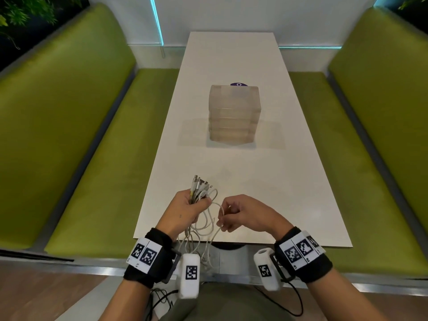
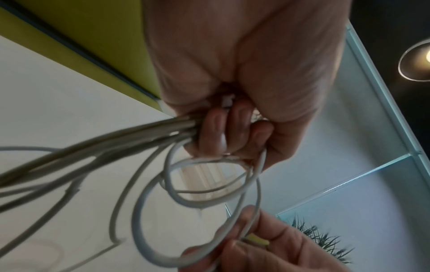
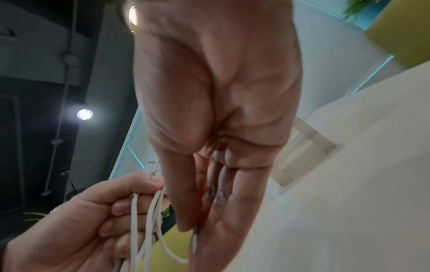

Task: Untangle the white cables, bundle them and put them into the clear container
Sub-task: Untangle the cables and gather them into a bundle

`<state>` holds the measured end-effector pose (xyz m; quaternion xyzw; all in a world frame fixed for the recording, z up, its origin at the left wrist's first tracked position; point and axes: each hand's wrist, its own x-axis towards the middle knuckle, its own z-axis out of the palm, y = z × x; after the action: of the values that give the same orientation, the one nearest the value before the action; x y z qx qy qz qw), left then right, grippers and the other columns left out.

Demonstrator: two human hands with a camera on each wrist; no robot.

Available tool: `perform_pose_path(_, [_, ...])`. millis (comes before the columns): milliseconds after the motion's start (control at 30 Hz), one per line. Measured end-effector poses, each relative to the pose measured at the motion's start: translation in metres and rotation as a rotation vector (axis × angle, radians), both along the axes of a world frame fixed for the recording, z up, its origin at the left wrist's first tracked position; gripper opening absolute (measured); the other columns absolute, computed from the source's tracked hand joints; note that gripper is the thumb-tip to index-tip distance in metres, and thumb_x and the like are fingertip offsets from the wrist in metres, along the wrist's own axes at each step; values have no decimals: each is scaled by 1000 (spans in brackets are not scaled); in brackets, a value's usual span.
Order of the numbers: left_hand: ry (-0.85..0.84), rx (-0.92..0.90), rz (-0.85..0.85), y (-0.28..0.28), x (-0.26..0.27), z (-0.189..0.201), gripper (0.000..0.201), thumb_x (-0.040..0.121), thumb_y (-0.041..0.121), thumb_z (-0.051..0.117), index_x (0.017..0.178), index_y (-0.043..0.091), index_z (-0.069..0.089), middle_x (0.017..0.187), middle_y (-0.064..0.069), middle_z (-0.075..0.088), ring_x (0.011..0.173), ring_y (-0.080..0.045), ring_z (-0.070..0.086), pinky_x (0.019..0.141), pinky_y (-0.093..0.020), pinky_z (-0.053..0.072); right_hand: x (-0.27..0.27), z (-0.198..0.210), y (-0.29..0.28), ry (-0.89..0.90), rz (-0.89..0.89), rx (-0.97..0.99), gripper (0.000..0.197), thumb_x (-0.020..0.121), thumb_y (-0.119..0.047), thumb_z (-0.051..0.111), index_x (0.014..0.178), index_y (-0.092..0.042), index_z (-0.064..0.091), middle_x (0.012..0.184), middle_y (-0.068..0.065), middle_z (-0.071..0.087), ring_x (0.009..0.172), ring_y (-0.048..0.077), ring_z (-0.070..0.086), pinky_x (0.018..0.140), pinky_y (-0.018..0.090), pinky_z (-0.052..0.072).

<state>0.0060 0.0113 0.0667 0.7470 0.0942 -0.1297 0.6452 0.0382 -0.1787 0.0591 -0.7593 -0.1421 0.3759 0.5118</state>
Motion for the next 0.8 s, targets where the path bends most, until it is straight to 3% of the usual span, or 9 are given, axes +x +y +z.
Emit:
perform_pose_path(100, [20,-2,3,0,-2,1,28,90,11,63,67,14,45,54,3,31,47,-12,25,46,-26,25,3,-2,-4,-124,20,-205,5,85,-7,63,90,-9,64,88,11,72,85,28,70,77,33,56])
perform_pose_path(167, [34,3,1,1,-4,1,29,90,12,63,67,16,45,53,5,31,47,-11,26,47,-25,26,5,-2,-8,-208,57,-373,22,83,-13,67,105,-13,64,102,6,69,91,24,65,79,31,51])
perform_pose_path(267, [57,-3,-35,5,-6,1,28,90,12,64,69,15,45,54,5,31,47,-12,26,45,-23,26,5,0,-13,-246,50,-395,83,76,-25,78,145,-28,31,145,-1,40,121,17,49,100,31,42])
perform_pose_path(333, [72,8,-93,5,-7,3,26,90,12,63,70,15,47,53,4,31,46,-12,26,45,-23,26,3,5,-11,-250,38,-216,99,75,-29,79,149,-41,14,153,-10,24,132,13,38,107,31,37])
perform_pose_path(433, [89,28,-187,4,-7,6,26,90,13,62,68,17,50,51,7,33,45,-11,28,46,-23,27,0,10,-2,-238,27,-39,72,81,-31,74,141,-40,36,144,-16,41,123,6,48,99,24,43])
perform_pose_path(500, [93,28,-213,4,-9,6,25,89,16,65,67,20,55,51,8,34,46,-10,29,47,-23,28,0,7,1,-269,-5,-18,39,85,-26,70,122,-27,60,118,-9,64,105,6,60,91,24,48])
perform_pose_path(567, [77,28,-210,4,-10,4,20,86,21,69,69,22,59,52,9,35,47,-9,29,47,-21,29,0,5,0,-271,-75,2,10,88,-18,65,97,-17,69,87,-5,71,80,6,65,78,25,50])
perform_pose_path(667, [40,-63,-84,9,-10,0,22,76,26,77,85,12,62,57,6,35,51,-11,27,48,-22,27,2,0,-9,-217,-108,-33,10,90,-15,62,85,-11,70,75,0,72,66,8,64,64,19,48])
perform_pose_path(800, [-46,-193,55,17,-6,-2,56,65,46,79,97,4,61,53,11,34,48,-9,24,46,-23,23,1,-12,-22,-156,165,-286,9,84,-18,68,87,-13,75,74,-4,71,65,5,60,65,16,46])
